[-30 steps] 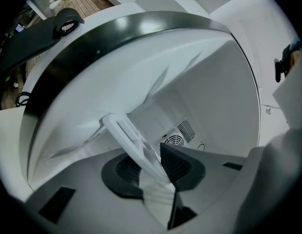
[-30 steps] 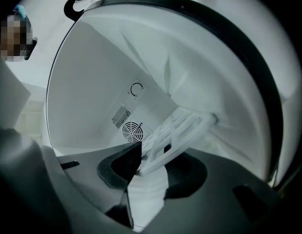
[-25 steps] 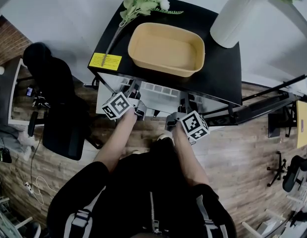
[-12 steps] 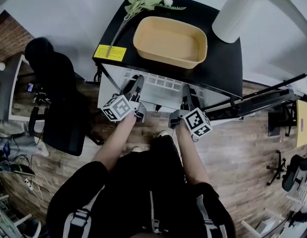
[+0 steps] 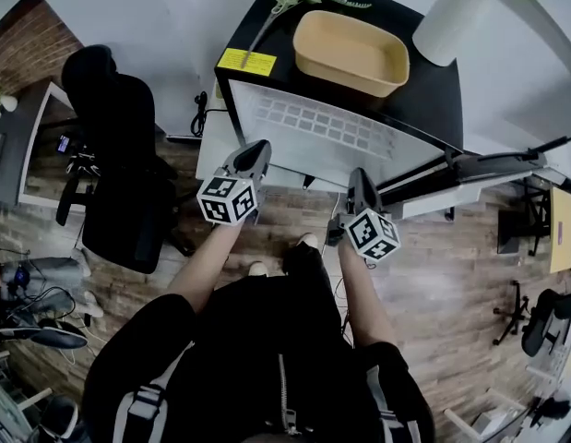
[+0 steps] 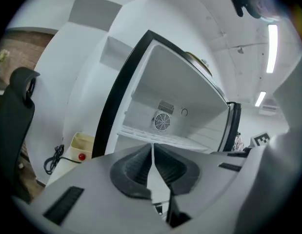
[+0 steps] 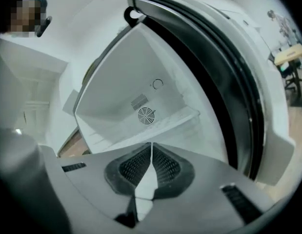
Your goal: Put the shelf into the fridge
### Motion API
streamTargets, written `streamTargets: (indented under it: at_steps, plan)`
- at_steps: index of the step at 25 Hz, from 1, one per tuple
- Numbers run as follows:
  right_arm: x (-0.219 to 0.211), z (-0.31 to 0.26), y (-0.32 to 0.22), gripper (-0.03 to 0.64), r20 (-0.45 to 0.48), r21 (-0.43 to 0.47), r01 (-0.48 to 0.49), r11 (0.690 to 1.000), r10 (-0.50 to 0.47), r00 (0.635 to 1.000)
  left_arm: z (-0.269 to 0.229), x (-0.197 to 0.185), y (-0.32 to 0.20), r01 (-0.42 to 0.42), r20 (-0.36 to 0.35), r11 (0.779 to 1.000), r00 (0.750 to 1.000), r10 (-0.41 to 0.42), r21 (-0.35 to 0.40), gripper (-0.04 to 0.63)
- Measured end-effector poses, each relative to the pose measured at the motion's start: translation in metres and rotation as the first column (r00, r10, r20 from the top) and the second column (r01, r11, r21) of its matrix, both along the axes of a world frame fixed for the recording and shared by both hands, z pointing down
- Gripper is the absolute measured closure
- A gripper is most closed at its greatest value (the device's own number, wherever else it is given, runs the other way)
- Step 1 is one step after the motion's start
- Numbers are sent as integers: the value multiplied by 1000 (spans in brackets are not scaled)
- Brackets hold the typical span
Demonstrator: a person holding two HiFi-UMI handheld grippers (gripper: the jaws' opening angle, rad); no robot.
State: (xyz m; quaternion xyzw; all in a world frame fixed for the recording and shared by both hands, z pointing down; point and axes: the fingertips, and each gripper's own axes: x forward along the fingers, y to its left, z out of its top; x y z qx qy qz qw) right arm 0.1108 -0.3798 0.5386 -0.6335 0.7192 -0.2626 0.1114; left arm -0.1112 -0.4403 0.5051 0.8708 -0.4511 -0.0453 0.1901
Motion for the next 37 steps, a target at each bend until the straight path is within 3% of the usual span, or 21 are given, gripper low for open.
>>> streamTargets:
  at_steps: [4,7,10,22,37]
  plan:
    - [-20,-19,25,607,-230,31,69,997,-60,971,-12,-8,21,-30,98,998,995,24,51,565]
    - [-31,-22,43,609,-304,41,104,994,-87,949,-22,-14,37,-45,127,996,991,34,82,568]
    - [-36,-27,60,609,-320,51,118,992,-96,943,-28,-18,52,-63,118,993,992,51,96,568]
    - [-47,-36,103,609,-328,72,125,989,-95,940,-29,-25,100,-93,199,985,978,64,143,568]
    - [-49,-40,116,609,-305,84,127,988,-96,947,-27,-30,113,-87,167,988,984,65,130,568]
